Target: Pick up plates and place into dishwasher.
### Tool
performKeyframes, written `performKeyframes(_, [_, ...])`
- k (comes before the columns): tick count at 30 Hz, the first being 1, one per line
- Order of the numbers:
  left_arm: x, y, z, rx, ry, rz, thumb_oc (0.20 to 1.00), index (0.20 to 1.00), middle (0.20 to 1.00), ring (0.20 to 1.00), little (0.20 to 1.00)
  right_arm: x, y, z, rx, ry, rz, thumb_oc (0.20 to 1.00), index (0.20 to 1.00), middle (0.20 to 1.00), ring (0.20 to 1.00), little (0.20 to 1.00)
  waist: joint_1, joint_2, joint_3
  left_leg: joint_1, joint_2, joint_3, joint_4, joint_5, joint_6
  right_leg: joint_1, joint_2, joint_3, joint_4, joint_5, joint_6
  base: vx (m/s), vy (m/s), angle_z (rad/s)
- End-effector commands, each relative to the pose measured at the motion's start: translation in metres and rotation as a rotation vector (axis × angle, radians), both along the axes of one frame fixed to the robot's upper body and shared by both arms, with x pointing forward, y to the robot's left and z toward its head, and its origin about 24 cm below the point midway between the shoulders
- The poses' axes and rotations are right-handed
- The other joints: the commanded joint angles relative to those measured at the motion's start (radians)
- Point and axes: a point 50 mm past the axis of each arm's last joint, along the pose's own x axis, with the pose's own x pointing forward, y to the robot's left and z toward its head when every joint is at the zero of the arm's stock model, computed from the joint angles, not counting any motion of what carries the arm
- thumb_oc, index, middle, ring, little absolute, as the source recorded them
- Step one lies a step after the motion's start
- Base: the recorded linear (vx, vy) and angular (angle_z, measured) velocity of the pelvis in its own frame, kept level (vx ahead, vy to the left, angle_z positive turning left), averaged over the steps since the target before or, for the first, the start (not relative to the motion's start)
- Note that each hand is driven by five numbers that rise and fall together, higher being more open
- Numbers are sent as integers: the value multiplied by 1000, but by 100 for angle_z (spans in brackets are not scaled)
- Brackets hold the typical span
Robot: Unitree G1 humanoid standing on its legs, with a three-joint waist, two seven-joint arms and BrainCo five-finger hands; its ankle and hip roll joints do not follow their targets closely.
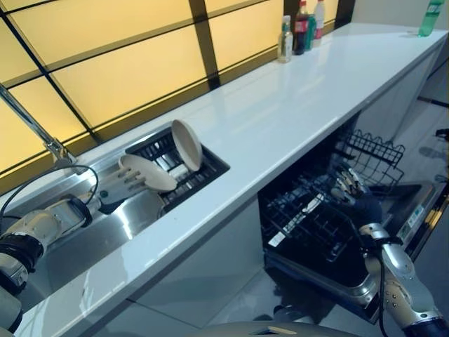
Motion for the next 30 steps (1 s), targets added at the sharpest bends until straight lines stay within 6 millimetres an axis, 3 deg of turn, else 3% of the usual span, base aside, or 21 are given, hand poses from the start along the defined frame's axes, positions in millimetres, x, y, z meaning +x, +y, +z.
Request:
performKeyframes(1, [11, 10, 25, 31, -166, 9, 1000, 1000, 1000, 1000, 1000, 4, 7, 29, -6, -134, 73, 1000, 1000, 1000, 1000, 1000, -17, -28, 5, -86, 4, -35, 92, -65, 36, -46, -44, 1, 107, -92, 101, 38, 8, -4])
performKeyframes(8, [15, -1, 19, -13, -278, -31, 1000, 1000, 1000, 1000, 1000, 3, -5, 32, -46, -111, 73, 1000, 1000, 1000, 1000, 1000, -40, 1, 8, -80, -1, -22, 90, -57, 29, -57, -54, 18, 125, -92, 102, 73, 45, -6])
performKeyframes(15, [9, -7, -4, -33, -219, 19, 1000, 1000, 1000, 1000, 1000, 1, -12, 34, -82, -94, 85, 1000, 1000, 1000, 1000, 1000, -63, 28, 14, -69, -9, -17, 89, -55, 25, -62, -64, 28, 140, -100, 106, 52, 47, -5])
performKeyframes(16, [7, -6, -6, -23, -209, 40, 950, 950, 950, 950, 950, 0, -13, 35, -85, -94, 87, 1000, 1000, 1000, 1000, 1000, -67, 30, 15, -67, -9, -15, 89, -55, 24, -61, -66, 28, 141, -100, 107, 32, 5, -4])
performKeyframes(18, [6, -1, -8, -12, -198, 72, 200, 200, 200, 200, 200, 0, -13, 36, -89, -94, 86, 1000, 1000, 1000, 1000, 1000, -70, 31, 17, -66, -9, -14, 91, -55, 23, -62, -67, 26, 143, -101, 108, 25, 2, -8])
performKeyframes(30, [-3, 13, -23, 1, -188, 178, 200, 200, 200, 200, 200, -3, -16, 40, -111, -97, 106, 1000, 1000, 1000, 1000, 1000, -89, 50, 31, -65, -13, -7, 98, -51, 20, -68, -75, 30, 155, -107, 105, 11, 20, -5])
